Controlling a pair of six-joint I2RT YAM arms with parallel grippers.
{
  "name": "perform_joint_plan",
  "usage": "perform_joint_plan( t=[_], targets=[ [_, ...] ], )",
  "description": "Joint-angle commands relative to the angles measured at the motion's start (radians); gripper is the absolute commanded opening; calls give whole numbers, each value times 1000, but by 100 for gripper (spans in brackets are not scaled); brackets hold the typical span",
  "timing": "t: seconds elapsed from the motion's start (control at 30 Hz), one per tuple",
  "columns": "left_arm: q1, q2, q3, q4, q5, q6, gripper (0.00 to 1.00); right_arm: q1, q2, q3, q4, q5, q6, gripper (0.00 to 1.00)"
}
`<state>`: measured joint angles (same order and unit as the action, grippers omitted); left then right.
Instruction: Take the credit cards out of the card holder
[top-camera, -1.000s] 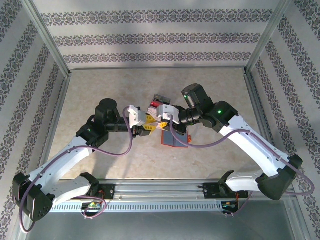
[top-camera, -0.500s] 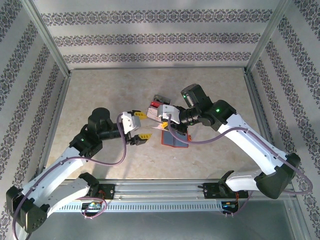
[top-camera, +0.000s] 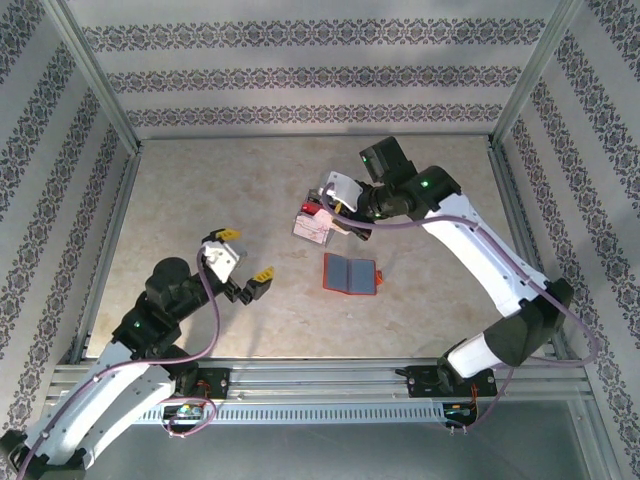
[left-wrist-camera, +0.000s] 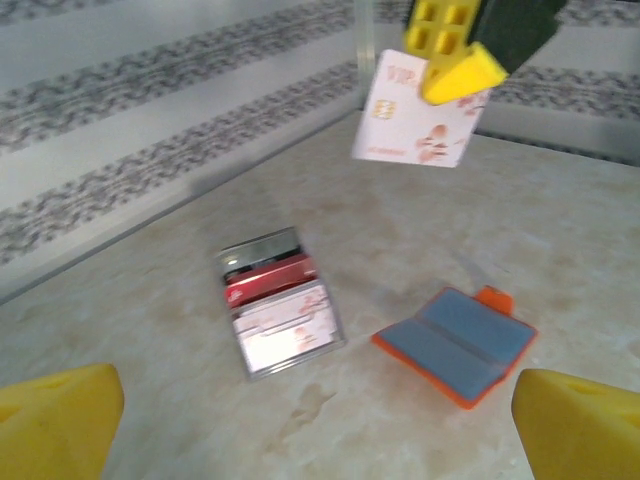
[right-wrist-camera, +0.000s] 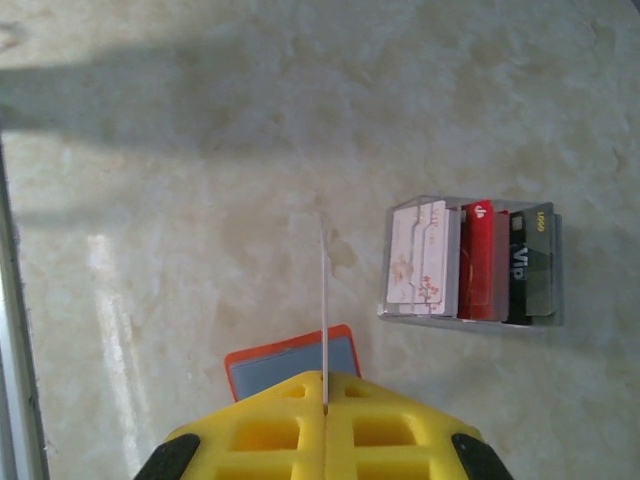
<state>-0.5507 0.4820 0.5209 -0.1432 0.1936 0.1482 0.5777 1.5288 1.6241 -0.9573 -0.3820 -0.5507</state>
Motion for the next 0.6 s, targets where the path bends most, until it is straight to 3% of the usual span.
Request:
perform_joint_plan(
  t=[0.0, 0.2, 0.57],
  targets=[
    [-8, -52, -6, -136, -199, -127, 100, -11, 68, 91, -38, 28, 17, 0],
    [-9, -86, 13, -278, -267, -206, 100, -24, 248, 256, -91, 43, 0, 0],
    [-8, -115, 12, -338, -343, -203, 100, -23, 539, 566, -259, 83, -24, 0]
  ],
)
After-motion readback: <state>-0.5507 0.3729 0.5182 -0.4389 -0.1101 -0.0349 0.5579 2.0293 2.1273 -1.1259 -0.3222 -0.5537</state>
